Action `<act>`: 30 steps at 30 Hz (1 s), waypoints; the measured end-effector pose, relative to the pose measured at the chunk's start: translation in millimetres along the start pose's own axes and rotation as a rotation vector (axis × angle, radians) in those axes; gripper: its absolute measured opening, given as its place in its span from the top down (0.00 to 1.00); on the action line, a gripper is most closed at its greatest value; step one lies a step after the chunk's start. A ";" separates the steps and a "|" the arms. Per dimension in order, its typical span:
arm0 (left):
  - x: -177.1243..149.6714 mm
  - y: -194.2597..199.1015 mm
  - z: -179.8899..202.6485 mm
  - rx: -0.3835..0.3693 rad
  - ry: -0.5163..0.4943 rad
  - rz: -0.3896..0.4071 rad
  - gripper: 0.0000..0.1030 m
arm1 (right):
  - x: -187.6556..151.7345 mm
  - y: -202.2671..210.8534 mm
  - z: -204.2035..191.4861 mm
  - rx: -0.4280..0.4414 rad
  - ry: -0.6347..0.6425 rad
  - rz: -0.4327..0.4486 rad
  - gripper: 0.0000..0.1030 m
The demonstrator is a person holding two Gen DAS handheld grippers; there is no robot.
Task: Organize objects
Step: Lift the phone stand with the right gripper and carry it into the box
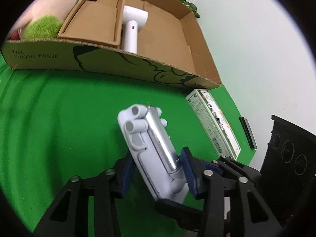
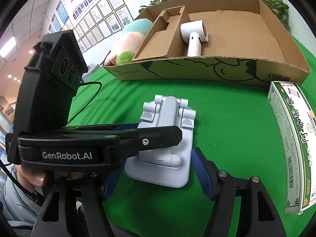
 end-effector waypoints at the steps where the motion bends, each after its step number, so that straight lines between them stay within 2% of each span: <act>1: 0.2 1.5 2.0 -0.002 -0.008 0.002 0.62 | 0.5 0.6 -0.9 -0.001 0.004 0.003 0.36; 3: 1.4 3.4 5.5 -0.001 -0.020 0.008 0.72 | 2.6 3.0 -2.6 -0.001 0.015 0.016 0.39; 4: 2.1 3.6 6.9 -0.010 -0.020 0.007 0.73 | 4.3 5.2 -4.9 0.011 0.023 0.029 0.54; 8: 5.9 3.8 10.7 -0.014 -0.027 0.025 0.76 | 9.8 8.2 -10.5 -0.037 0.070 0.050 0.54; 18: 11.3 11.2 19.0 -0.008 -0.054 0.041 0.78 | 14.7 11.5 -7.9 -0.030 0.045 0.067 0.55; 30: 45.7 30.5 43.3 -0.027 -0.115 0.119 0.78 | 48.6 40.8 -12.4 -0.075 0.073 0.191 0.55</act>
Point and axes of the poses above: each gripper's, at about its wrist camera, not at the fingertips, and y roughly against the way its jaws point, z to its right, x to its top, the point moved 5 cm from there along -y, roughly the way its jaws point, and after that the axes turned 4 degrees about -x, right-handed, at the moved point
